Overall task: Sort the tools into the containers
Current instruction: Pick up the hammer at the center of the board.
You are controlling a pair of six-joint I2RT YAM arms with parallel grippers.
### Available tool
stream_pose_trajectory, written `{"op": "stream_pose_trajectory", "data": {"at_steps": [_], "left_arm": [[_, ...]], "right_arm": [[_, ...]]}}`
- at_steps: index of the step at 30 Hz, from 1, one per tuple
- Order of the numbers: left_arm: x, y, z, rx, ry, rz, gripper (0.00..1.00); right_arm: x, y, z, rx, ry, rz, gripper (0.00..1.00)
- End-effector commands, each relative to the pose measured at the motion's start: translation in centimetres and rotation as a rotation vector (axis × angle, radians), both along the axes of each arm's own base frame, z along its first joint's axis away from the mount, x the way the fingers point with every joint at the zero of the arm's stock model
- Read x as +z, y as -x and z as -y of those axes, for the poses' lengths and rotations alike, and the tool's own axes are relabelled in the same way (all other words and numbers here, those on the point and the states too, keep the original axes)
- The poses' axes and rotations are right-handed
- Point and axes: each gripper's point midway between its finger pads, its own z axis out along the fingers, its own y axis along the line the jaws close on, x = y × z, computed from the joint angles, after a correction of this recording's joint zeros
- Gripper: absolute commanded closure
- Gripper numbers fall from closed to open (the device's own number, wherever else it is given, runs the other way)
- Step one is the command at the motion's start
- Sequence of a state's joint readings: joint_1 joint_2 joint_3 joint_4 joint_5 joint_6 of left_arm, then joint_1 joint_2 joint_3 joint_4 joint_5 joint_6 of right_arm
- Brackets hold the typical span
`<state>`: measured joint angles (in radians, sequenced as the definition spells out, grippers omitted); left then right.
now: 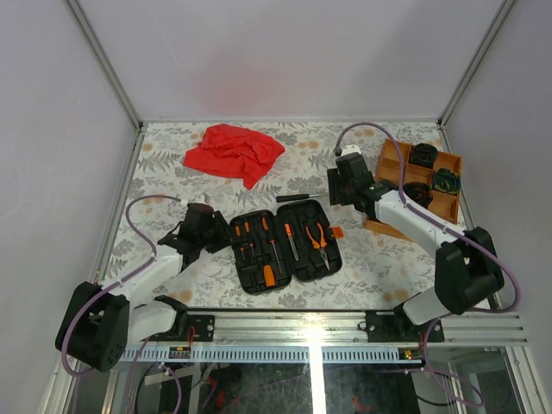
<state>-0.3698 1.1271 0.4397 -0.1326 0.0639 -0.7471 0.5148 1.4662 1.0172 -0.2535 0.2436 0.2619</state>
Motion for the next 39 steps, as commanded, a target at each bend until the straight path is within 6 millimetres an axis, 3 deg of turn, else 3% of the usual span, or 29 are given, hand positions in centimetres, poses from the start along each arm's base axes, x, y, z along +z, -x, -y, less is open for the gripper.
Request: {"op": "stream_pose_trajectory", "data": {"at_steps": [1,7,16,32,35,39], "left_arm": [[2.6,-1.1,-0.3,-0.003,-0.02,0.057,0.6],[4.6,-1.0,-1.0,0.014,-0.044,0.085,0.5],[5.9,-0.8,-1.4,0.015,-0.057,0.101,0.41],[6.3,-0.7,-1.5,0.003,-0.068,0.104,0.4],[6.3,-0.7,-1.4,0.0,-0.067,0.105,0.4],[6.5,-0.8,-1.4,0.0,-0.066,0.109,0.4]], "right_arm": [[1.6,-3.8,-0.1,-0.002,-0.002,0.052,0.43],[-2.4,-6.1,1.3,-0.001,0.037,-0.101,0.42],[-7.2,-6.9,1.0,0.049,0.007,-0.273,0.44],[-10.9,-7.4,1.4,0.021,0.055,-0.343,0.56],[-11.5,-7.2,1.4,0.022,0.055,-0.364,0.65],[-11.4,-7.1,1.5,0.005,0.044,-0.36,0.86]]}}
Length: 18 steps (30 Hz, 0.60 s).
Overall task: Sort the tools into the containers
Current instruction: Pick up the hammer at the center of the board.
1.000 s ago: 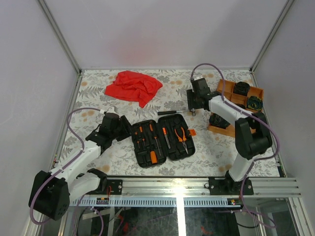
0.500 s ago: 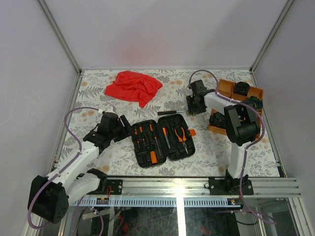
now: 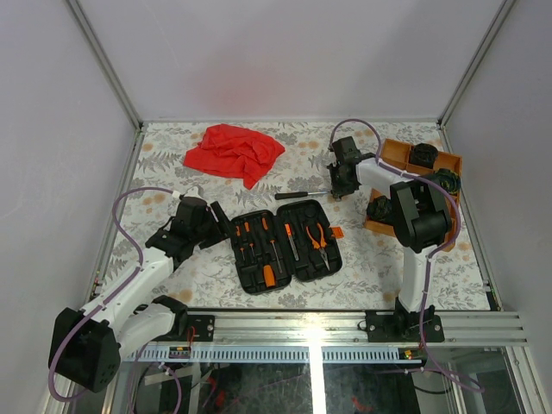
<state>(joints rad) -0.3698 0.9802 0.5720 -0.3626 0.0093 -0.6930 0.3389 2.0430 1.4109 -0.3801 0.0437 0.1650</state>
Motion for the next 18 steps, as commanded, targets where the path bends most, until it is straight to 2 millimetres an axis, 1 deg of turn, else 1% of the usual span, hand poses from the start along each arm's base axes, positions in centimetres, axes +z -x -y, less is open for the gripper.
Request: {"op": "stream_pose_trajectory", "data": {"at_steps": [1,6,10,18], "left_arm": [[1.2,-0.6,-0.2,-0.001,-0.013,0.034,0.39],[1.3,-0.6,-0.3,-0.002,-0.017,0.038,0.39],[1.8,-0.7,-0.1,-0.011,-0.01,0.05,0.4],[3.5,-0.9,1.0,-0.065,0.039,0.097,0.4]], "right_arm": [[-0.3,0.2,0.2,-0.022,0.007,-0.01,0.89],[1.8,-0.3,0.8,-0.061,0.004,0.069,0.99],[4.3,-0.6,1.2,-0.093,-0.02,0.148,1.0],[7.3,0.2,0.8,-0.125,-0.129,0.246,1.0]]}}
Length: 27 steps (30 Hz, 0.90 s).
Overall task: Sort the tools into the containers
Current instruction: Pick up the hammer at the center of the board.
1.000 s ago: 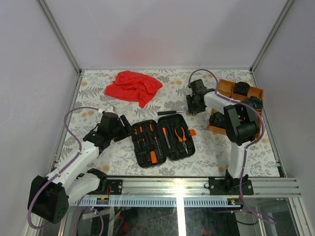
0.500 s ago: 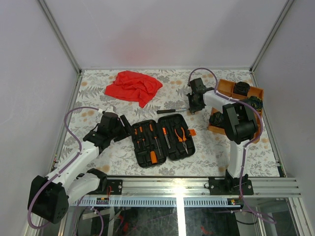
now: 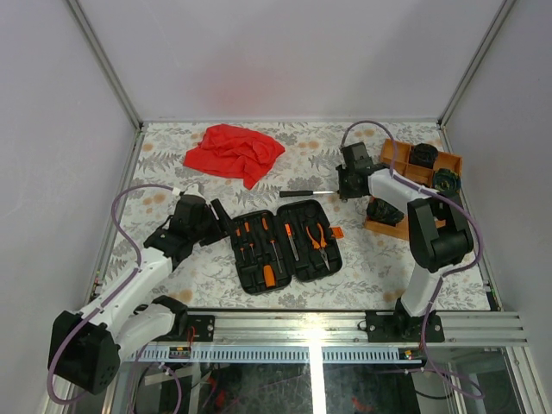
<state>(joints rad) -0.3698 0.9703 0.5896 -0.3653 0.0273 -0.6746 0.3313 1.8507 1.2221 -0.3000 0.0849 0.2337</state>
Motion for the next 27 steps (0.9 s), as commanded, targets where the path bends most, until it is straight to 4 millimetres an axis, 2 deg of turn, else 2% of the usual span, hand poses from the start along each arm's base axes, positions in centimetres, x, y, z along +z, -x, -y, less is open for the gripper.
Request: {"op": "stream_pose_trajectory", "data": {"at_steps": [1,8,13,21,27], "left_arm": [[2.8,-0.7,0.8,-0.045,0.039,0.082,0.4],[4.4,-0.3,2.6,-0.123,0.139,0.155,0.39],[5.3,-0.2,3.0,-0.147,0.16,0.181,0.39],[7.0,-0.1,4.0,-0.201,0.21,0.243,0.36],[8.6,0.0,5.0,-0.245,0.234,0.289,0.32]], "right_arm": [[5.1,-2.0,-0.8,-0.039,-0.111,0.181,1.0],[7.7,-1.0,-1.1,-0.036,-0.184,0.269,1.0],[9.0,0.2,-1.7,0.021,-0.221,0.287,1.0],[9.1,3.2,-2.3,0.045,-0.229,0.277,1.0],[8.9,5.4,-4.4,0.114,-0.166,0.27,1.0]]}}
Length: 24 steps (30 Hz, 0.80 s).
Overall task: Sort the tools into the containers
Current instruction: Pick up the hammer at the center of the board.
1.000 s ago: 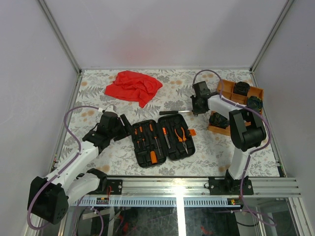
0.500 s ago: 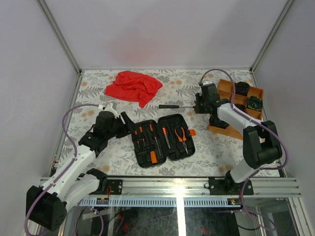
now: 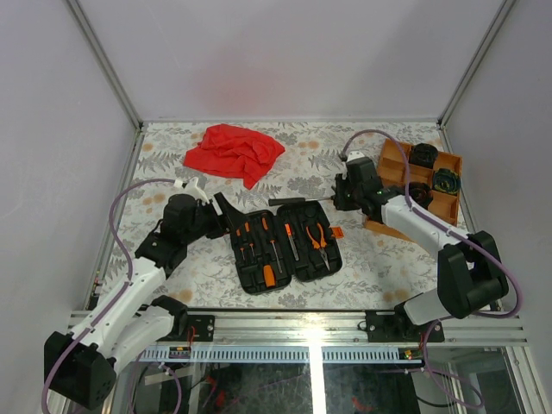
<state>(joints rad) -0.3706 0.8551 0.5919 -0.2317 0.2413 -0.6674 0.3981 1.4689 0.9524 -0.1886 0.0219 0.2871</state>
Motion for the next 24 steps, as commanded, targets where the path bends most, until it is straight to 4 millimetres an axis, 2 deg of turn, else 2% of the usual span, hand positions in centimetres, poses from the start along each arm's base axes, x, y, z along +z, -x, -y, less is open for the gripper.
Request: {"op": "stream_pose_trajectory", "data": {"at_steps": [1,8,19,24], "left_arm": [[2.5,-0.2,1.4,-0.064,0.033,0.108,0.32],[1.6,0.7,3.8,-0.131,0.005,0.1,0.32],[0.7,1.8,6.3,-0.198,-0.042,0.112,0.32],[0.2,2.1,7.1,-0.23,-0.046,0.111,0.32]], "right_arm": [[2.7,0.5,-2.7,0.062,-0.009,0.092,1.0],[4.0,2.7,-5.9,0.249,0.0,0.135,1.0],[5.4,5.4,-6.1,0.417,0.016,0.135,1.0],[6.3,6.4,-7.1,0.473,-0.048,0.137,1.0]]}}
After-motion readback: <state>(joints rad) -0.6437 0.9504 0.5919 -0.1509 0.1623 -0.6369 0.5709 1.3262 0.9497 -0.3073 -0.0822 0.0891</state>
